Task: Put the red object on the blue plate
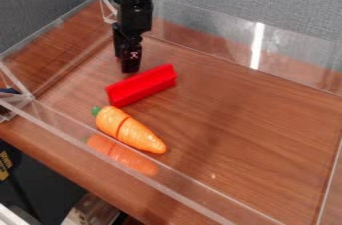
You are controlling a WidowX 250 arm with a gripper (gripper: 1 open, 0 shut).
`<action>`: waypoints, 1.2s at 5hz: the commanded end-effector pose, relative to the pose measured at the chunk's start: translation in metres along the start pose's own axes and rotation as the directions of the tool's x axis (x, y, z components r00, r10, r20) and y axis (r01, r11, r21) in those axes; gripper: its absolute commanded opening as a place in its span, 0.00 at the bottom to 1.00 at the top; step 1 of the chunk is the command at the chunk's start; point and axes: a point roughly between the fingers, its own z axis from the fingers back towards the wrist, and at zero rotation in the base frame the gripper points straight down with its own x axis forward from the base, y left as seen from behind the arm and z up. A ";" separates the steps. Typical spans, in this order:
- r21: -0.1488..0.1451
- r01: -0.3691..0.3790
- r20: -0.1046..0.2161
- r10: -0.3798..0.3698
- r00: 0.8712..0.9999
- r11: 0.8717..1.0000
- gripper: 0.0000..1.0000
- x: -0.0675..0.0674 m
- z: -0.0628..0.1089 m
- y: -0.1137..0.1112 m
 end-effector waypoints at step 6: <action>-0.093 0.001 -0.019 -0.003 1.000 0.996 1.00 0.012 0.020 -0.005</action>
